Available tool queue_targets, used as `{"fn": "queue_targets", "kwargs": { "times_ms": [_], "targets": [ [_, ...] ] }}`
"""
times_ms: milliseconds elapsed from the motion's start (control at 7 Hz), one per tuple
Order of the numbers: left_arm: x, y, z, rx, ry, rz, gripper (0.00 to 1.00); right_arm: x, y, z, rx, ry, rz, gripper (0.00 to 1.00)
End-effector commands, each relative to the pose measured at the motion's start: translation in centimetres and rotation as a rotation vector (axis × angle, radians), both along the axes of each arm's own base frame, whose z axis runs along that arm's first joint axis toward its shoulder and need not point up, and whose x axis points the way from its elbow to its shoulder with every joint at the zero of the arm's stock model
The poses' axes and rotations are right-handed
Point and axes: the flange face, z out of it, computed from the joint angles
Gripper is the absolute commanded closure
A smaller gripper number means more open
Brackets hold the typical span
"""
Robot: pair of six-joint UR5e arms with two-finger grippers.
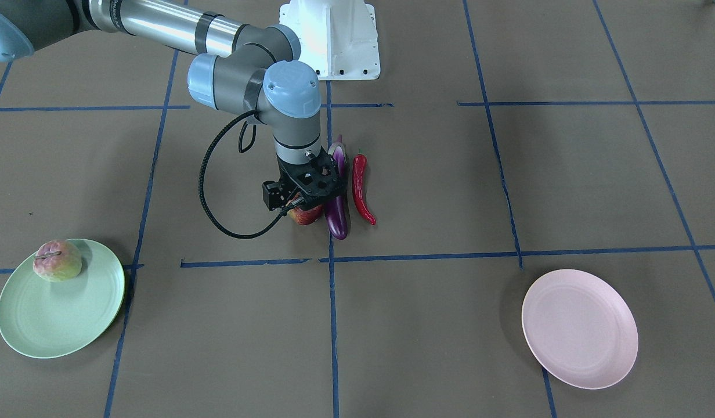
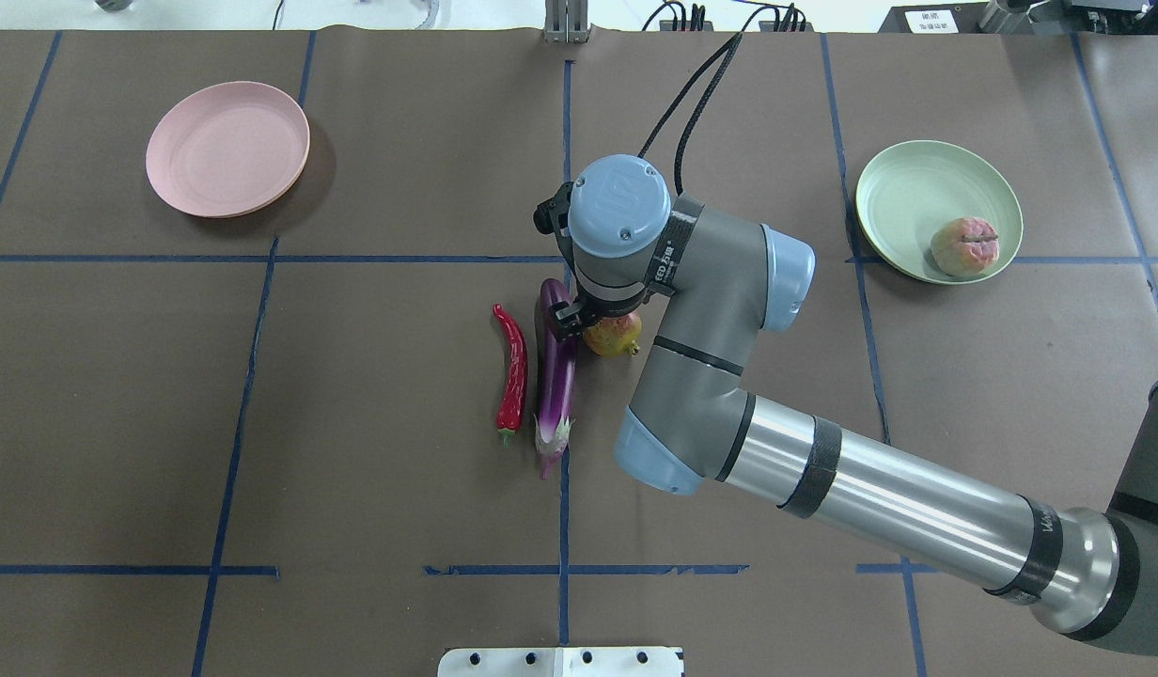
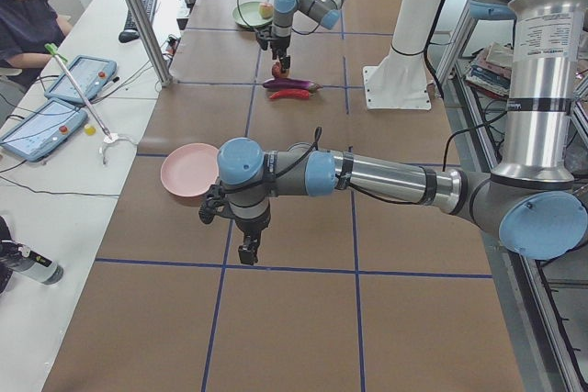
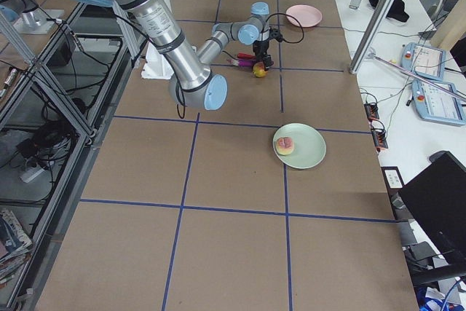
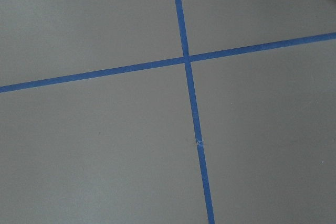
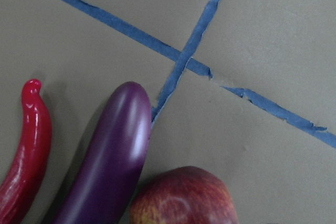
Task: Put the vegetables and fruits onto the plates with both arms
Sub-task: 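Lower the right gripper and grasp the red apple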
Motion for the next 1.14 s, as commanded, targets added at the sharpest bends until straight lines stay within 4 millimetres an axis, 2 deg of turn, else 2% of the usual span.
{"fn": "queue_targets", "kwargs": {
  "times_ms": [0,286,571,714,857,1000],
  "targets": [
    [0.0,0.0,0.1,-0.002,0.0,0.0,0.0,-0.7,0.7,0.4,-0.002,0.005,-0.011,0.03],
    [0.0,0.0,0.3,-0.005,-0.001,0.0,0.0,-0.8,0.6,1.0,-0.004,0.016,-0.017,0.06],
    [0.1,0.0,0.3,-0.007,0.001,0.002,0.0,-0.9,0.6,1.1,-0.007,0.017,-0.014,0.13],
    [0.0,0.0,0.4,-0.008,-0.001,0.0,0.0,-0.9,0.6,1.0,-0.009,0.016,-0.011,0.43],
    [0.0,0.0,0.4,-0.008,-0.001,0.0,0.0,-0.4,0.6,-0.1,-0.004,-0.004,-0.01,0.75],
    [0.1,0.0,0.4,-0.008,0.001,0.002,0.0,2.3,-1.3,-1.9,0.01,-0.031,0.03,0.88]
  ]
}}
